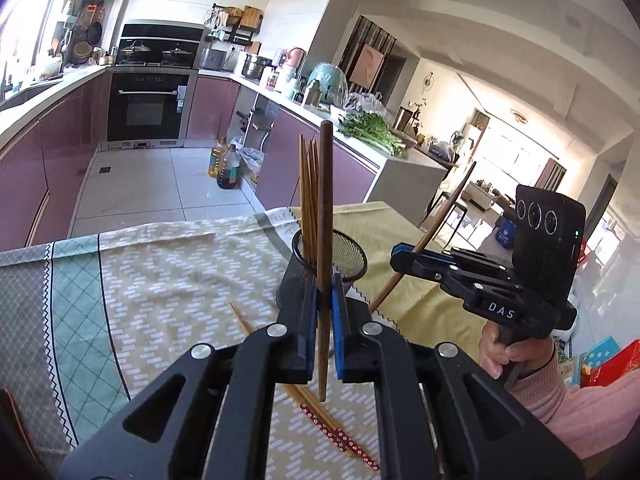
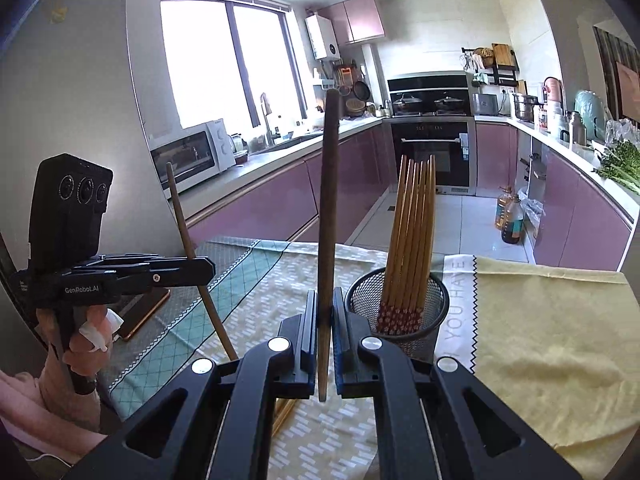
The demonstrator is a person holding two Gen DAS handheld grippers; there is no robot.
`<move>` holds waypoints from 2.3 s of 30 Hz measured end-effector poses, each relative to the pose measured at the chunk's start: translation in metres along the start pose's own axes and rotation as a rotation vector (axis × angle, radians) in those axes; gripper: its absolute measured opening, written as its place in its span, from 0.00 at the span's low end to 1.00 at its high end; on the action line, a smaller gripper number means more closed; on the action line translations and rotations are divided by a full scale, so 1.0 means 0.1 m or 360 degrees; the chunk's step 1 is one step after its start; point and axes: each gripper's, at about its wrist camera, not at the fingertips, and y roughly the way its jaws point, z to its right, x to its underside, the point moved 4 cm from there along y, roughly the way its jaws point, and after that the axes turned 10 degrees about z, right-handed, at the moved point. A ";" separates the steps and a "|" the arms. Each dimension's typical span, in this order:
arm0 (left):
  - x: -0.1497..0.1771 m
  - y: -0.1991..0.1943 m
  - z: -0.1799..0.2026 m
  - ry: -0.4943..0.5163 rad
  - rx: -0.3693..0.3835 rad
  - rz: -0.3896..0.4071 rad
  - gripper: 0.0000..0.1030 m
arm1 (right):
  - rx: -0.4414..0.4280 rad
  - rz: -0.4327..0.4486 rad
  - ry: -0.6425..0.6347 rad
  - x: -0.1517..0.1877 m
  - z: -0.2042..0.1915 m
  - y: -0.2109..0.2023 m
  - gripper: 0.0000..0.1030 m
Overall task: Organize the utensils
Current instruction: 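Lift the left tool's chopstick over the mesh cup while the right tool lifts its own, then lower the left tool's chopstick into the cup and open while the right tool does likewise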
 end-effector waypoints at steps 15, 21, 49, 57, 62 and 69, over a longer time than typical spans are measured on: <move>-0.27 0.18 0.11 0.0024 0.0023 0.0072 0.07 | 0.0029 0.0101 -0.0046 -0.24 0.03 -0.16 0.06; -0.36 0.25 0.18 0.0041 0.0041 0.0086 0.07 | 0.0032 0.0136 -0.0068 -0.34 0.04 -0.18 0.06; -0.87 0.36 0.41 0.0127 0.0046 0.0256 0.07 | 0.0063 0.0261 -0.0155 -0.72 0.08 -0.08 0.05; -0.87 0.51 0.39 0.0143 -0.0020 0.0231 0.07 | 0.0109 0.0226 -0.0125 -0.68 0.16 0.09 0.06; -0.76 0.68 0.41 0.0160 -0.0032 0.0142 0.07 | 0.0136 0.0158 -0.0088 -0.59 0.23 0.25 0.05; -0.56 0.93 0.36 0.0216 -0.0049 -0.0018 0.07 | 0.0121 0.0003 -0.0065 -0.43 0.28 0.40 0.05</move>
